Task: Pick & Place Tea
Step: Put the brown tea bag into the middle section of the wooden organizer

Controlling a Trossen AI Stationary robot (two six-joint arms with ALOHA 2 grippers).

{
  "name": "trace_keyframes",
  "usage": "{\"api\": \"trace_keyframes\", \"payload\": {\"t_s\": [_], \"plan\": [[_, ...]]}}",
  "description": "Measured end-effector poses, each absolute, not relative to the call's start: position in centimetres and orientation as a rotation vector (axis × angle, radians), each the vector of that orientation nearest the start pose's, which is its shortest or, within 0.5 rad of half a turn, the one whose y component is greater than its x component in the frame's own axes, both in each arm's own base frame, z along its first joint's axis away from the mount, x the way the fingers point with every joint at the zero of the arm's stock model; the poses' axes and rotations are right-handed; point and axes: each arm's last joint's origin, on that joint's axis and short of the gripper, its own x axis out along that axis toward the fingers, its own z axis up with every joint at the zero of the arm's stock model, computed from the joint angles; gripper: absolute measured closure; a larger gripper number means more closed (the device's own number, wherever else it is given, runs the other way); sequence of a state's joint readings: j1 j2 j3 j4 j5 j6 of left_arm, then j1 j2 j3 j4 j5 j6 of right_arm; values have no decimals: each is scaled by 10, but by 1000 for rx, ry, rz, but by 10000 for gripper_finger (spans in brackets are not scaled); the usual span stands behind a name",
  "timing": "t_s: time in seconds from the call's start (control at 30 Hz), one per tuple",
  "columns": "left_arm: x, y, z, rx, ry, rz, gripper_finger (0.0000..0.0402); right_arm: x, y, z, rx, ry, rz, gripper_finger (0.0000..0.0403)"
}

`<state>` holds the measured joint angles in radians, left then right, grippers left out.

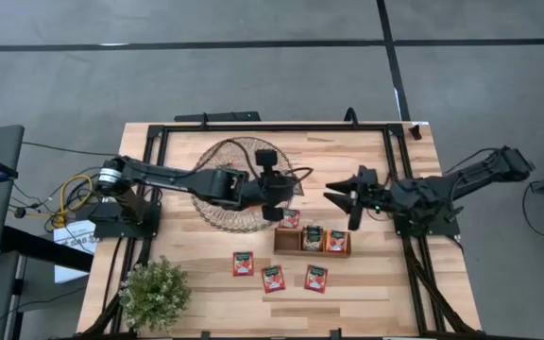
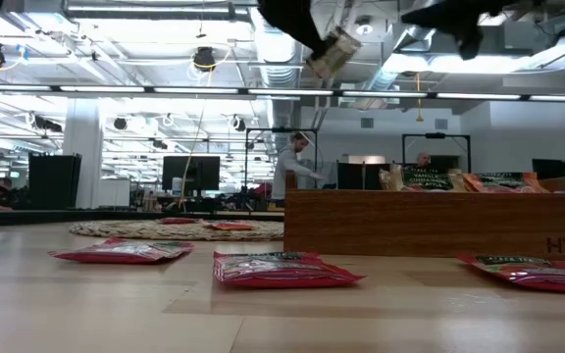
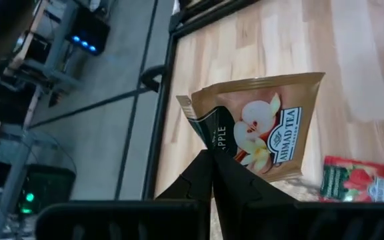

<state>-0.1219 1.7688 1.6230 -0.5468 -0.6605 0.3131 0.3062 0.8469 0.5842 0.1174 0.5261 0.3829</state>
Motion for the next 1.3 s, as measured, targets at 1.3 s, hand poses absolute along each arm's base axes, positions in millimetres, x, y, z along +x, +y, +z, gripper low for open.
{"api": "trace_keyframes", "payload": {"t_s": [1.3], "plan": [[408,-18,303,631,809,369,401,264,-22,259,390,303,-165,238]]}}
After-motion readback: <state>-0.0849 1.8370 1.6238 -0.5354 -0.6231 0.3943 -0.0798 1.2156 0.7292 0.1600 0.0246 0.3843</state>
